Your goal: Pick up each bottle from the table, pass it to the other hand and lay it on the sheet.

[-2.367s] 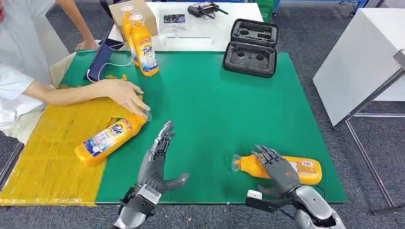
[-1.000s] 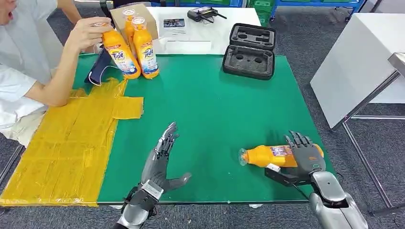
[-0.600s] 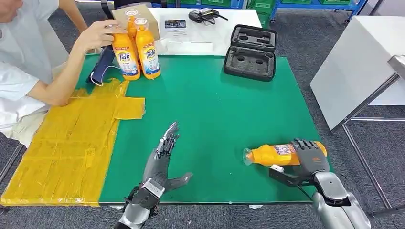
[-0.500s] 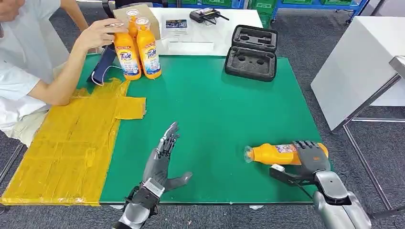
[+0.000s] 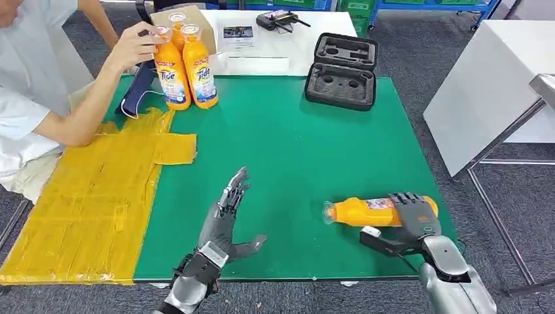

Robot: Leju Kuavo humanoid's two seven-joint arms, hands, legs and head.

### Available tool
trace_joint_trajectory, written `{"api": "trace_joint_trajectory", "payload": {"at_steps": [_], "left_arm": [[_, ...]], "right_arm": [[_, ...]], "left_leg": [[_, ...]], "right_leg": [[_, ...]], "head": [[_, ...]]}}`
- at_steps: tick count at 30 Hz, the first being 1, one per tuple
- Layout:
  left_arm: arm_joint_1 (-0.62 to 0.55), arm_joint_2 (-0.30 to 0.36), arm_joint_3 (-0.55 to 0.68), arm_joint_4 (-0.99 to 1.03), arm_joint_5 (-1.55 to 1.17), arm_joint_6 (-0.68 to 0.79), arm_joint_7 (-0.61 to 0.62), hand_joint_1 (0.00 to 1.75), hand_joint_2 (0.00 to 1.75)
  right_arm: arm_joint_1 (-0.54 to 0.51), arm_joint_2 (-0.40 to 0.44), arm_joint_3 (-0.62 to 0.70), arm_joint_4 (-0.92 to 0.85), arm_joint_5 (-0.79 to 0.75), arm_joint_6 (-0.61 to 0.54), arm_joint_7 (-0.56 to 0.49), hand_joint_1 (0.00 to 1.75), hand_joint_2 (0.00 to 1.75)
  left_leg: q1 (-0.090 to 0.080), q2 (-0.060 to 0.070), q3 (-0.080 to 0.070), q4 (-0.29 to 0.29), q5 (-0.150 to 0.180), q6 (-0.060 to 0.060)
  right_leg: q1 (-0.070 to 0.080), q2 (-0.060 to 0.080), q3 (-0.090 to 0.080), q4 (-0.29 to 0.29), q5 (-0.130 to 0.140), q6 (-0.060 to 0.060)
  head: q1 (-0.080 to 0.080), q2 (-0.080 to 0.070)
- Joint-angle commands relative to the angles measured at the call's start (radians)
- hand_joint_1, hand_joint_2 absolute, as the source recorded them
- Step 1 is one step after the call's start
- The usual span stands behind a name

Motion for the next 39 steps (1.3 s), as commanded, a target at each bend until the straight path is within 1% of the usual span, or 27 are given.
{"api": "trace_joint_trajectory", "payload": {"at_steps": [1,2,4,5,6,8,9,11,12,13,16,17,18,19,21,22,23,25,28,32,33,35,36,39], "left_arm": [[-0.026,0.004,-0.05,0.049,-0.017,0.006,0.022,0.0,1.75],[-0.028,0.001,-0.055,0.051,-0.023,0.008,0.024,0.0,1.75],[-0.031,-0.005,-0.061,0.054,-0.03,0.014,0.03,0.0,1.75],[-0.033,-0.01,-0.065,0.056,-0.034,0.017,0.033,0.0,1.75],[-0.035,-0.013,-0.067,0.058,-0.034,0.016,0.033,0.0,1.75],[-0.046,-0.017,-0.08,0.075,-0.037,0.01,0.034,0.0,1.75],[-0.046,-0.019,-0.081,0.075,-0.037,0.01,0.034,0.0,1.75],[-0.056,-0.024,-0.084,0.095,-0.037,0.013,0.031,0.0,1.75],[-0.06,-0.027,-0.086,0.102,-0.037,0.012,0.031,0.0,1.75],[-0.064,-0.03,-0.089,0.109,-0.037,0.01,0.03,0.0,1.75],[-0.064,-0.03,-0.089,0.11,-0.037,0.011,0.03,0.0,1.75],[-0.066,-0.03,-0.09,0.113,-0.036,0.011,0.028,0.0,1.75],[-0.069,-0.03,-0.092,0.117,-0.035,0.01,0.028,0.0,1.75],[-0.07,-0.031,-0.093,0.119,-0.035,0.01,0.028,0.0,1.75],[-0.071,-0.032,-0.093,0.122,-0.034,0.011,0.027,0.0,1.75],[-0.071,-0.032,-0.093,0.122,-0.034,0.011,0.027,0.0,1.75],[-0.072,-0.032,-0.094,0.124,-0.034,0.01,0.026,0.0,1.75],[-0.077,-0.033,-0.095,0.133,-0.032,0.016,0.026,0.0,1.75],[-0.084,-0.034,-0.098,0.151,-0.026,0.022,0.007,0.0,1.75],[-0.092,-0.039,-0.096,0.171,-0.025,0.036,0.002,0.0,1.75],[-0.096,-0.04,-0.096,0.181,-0.027,0.044,-0.002,0.0,1.75],[-0.103,-0.042,-0.09,0.194,-0.036,0.076,0.0,0.0,1.75],[-0.108,-0.043,-0.082,0.206,-0.042,0.1,0.004,0.0,1.75],[-0.121,-0.045,-0.053,0.233,-0.036,0.121,0.01,0.0,1.75]], "right_arm": [[0.066,0.139,0.003,-0.19,-0.226,0.021,-0.082,1.75,1.75],[0.065,0.179,-0.032,-0.218,-0.344,0.02,-0.147,1.75,1.75],[0.059,0.226,-0.055,-0.268,-0.406,0.01,-0.148,1.75,1.75],[0.044,0.246,-0.046,-0.284,-0.394,-0.008,-0.135,1.75,1.75],[0.028,0.264,-0.044,-0.288,-0.42,0.006,-0.131,1.75,1.75],[0.006,0.296,-0.053,-0.294,-0.547,0.066,-0.146,1.75,1.75],[0.004,0.297,-0.052,-0.294,-0.546,0.066,-0.146,1.75,1.75],[-0.006,0.309,-0.058,-0.279,-0.601,0.089,-0.154,1.75,1.75],[-0.015,0.319,-0.054,-0.261,-0.604,0.086,-0.157,1.75,1.75],[-0.024,0.329,-0.048,-0.235,-0.605,0.088,-0.156,1.75,1.75],[-0.028,0.331,-0.046,-0.228,-0.605,0.088,-0.156,1.75,1.75],[-0.032,0.335,-0.048,-0.209,-0.621,0.095,-0.165,1.75,1.75],[-0.033,0.342,-0.044,-0.19,-0.64,0.119,-0.168,1.75,1.75],[-0.034,0.346,-0.041,-0.182,-0.639,0.119,-0.168,1.75,1.75],[-0.037,0.348,-0.038,-0.172,-0.641,0.117,-0.174,1.75,1.75],[-0.037,0.348,-0.038,-0.172,-0.641,0.117,-0.174,1.75,1.75],[-0.037,0.354,-0.037,-0.165,-0.645,0.119,-0.175,1.75,1.75],[-0.041,0.376,-0.022,-0.124,-0.666,0.154,-0.184,1.75,1.75],[-0.046,0.412,0.028,-0.061,-0.683,0.187,-0.213,1.75,1.75],[-0.039,0.459,0.074,-0.005,-0.69,0.184,-0.221,1.75,1.75],[-0.044,0.463,0.091,0.015,-0.695,0.189,-0.228,1.75,1.75],[-0.038,0.466,0.126,0.027,-0.699,0.196,-0.235,1.75,1.75],[-0.03,0.469,0.145,0.026,-0.7,0.198,-0.238,1.75,1.75],[-0.013,0.474,0.189,0.012,-0.699,0.202,-0.241,1.75,1.75]], "left_leg": [[0.001,0.002,0.001,-0.001,-0.001,-0.003],[0.001,0.001,0.001,-0.001,-0.001,-0.003],[0.002,0.0,0.0,-0.001,-0.001,-0.003],[0.002,-0.002,-0.002,0.0,0.0,-0.002],[0.002,0.0,-0.002,0.0,-0.001,-0.003],[0.002,0.004,-0.005,0.0,-0.002,-0.003],[0.002,0.003,-0.006,0.0,-0.001,-0.003],[0.001,0.001,-0.007,0.0,-0.001,-0.003],[0.001,-0.001,-0.008,-0.001,0.0,-0.002],[0.002,0.0,-0.007,-0.001,-0.001,-0.003],[0.001,-0.001,-0.01,-0.001,0.0,-0.002],[0.002,0.0,-0.007,-0.001,-0.001,-0.003],[0.001,-0.002,-0.01,-0.001,0.0,-0.002],[0.002,-0.001,-0.008,-0.001,-0.001,-0.003],[0.002,-0.001,-0.011,-0.001,0.0,-0.002],[0.002,0.0,-0.008,-0.001,-0.001,-0.003],[0.002,-0.001,-0.01,-0.001,-0.001,-0.003],[0.002,-0.001,-0.012,-0.001,0.0,-0.002],[0.002,0.001,-0.008,-0.001,-0.001,-0.003],[0.002,0.0,-0.011,-0.001,0.0,-0.003],[0.002,0.001,-0.009,-0.001,-0.001,-0.004],[0.002,0.0,-0.011,-0.001,-0.001,-0.003],[0.003,0.0,-0.01,-0.001,-0.001,-0.003],[0.003,0.0,-0.011,-0.001,-0.001,-0.003]], "right_leg": [[0.001,0.002,0.001,0.0,-0.002,-0.003],[0.001,0.0,0.0,0.0,-0.002,-0.002],[0.001,0.0,0.0,0.0,-0.003,-0.002],[0.001,0.0,-0.001,0.001,-0.004,-0.002],[0.001,0.002,-0.002,0.002,-0.004,-0.003],[0.001,0.006,-0.004,0.003,-0.004,-0.003],[0.001,0.004,-0.006,0.002,-0.003,-0.003],[0.001,0.001,-0.006,0.002,-0.004,-0.003],[0.001,0.0,-0.007,0.002,-0.003,-0.002],[0.001,0.001,-0.006,0.002,-0.004,-0.003],[0.0,0.0,-0.008,0.001,-0.003,-0.002],[0.001,0.001,-0.006,0.001,-0.004,-0.003],[0.0,0.0,-0.009,0.001,-0.003,-0.002],[0.001,0.001,-0.007,0.001,-0.004,-0.003],[0.001,0.0,-0.009,0.001,-0.003,-0.002],[0.001,0.001,-0.007,0.001,-0.004,-0.003],[0.001,0.0,-0.008,0.001,-0.004,-0.003],[0.001,0.0,-0.01,0.001,-0.003,-0.002],[0.001,0.002,-0.007,0.0,-0.004,-0.003],[0.002,0.001,-0.01,0.001,-0.003,-0.003],[0.001,0.002,-0.008,0.001,-0.004,-0.004],[0.002,0.001,-0.01,0.0,-0.003,-0.003],[0.002,0.002,-0.008,0.001,-0.004,-0.003],[0.002,0.001,-0.01,0.001,-0.004,-0.003]], "head": [[0.0,0.0],[0.0,0.0],[0.001,0.0],[0.0,0.0],[0.001,0.0],[0.001,0.0],[0.0,0.0],[0.0,0.0],[0.0,0.0],[0.0,0.0],[0.0,0.0],[0.0,0.0],[0.0,0.0],[0.0,0.0],[0.0,0.0],[0.0,0.0],[0.0,0.0],[0.0,0.0],[0.0,0.0],[0.0,0.0],[0.0,0.0],[0.0,0.0],[0.0,0.0],[0.001,0.0]]}}
